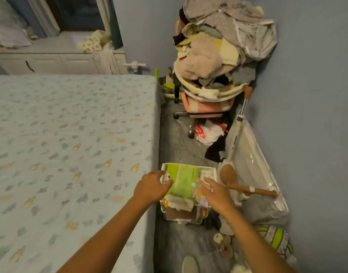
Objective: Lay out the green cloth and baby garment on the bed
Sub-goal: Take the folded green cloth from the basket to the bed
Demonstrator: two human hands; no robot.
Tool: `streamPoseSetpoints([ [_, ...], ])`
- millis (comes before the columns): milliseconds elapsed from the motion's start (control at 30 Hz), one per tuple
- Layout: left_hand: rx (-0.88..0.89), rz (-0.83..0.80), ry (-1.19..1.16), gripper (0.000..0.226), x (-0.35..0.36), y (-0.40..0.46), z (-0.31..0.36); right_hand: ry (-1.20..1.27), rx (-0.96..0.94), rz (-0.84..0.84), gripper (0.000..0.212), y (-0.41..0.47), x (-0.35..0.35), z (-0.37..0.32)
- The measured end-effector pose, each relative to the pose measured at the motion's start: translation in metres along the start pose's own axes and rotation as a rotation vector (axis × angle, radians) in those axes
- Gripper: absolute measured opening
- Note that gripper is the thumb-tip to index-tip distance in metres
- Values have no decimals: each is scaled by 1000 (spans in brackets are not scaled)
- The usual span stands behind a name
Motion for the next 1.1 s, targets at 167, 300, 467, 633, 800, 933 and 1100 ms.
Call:
streamPoseSetpoints([
  [167,-107,-84,-67,62,95,69,-5,-21,45,-102,57,89,60,41],
  [300,-165,-130,-45,61,164,105,-22,-82,52,-140,66,144,106,71],
  [467,-209,-117,-70,60,203,116,-37,-167,-2,-226,66,171,140,83],
  [633,-205,-94,-30,49,216,121,-42,-172,-51,-188,68,169,148,85],
  [800,-247,-35,-106,36,211,123,-39,-31,-45,-101,58,170,146,84],
  [933,-221,-99,-253,49,211,123,-44,-41,-71,-154,63,174,154,85],
  [1100,-151,-120,-310,66,203,123,-45,-136,-140,-165,70,176,159,73],
])
Point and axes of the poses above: each hand's wrist, its own y-axis towards the middle knuckle, its own x-axis out of the palm, z = x × y, the point moved 5 cm from there along y, towards the middle knuckle, and after that the axes turned 14 degrees about z, right-handed, at the moved point
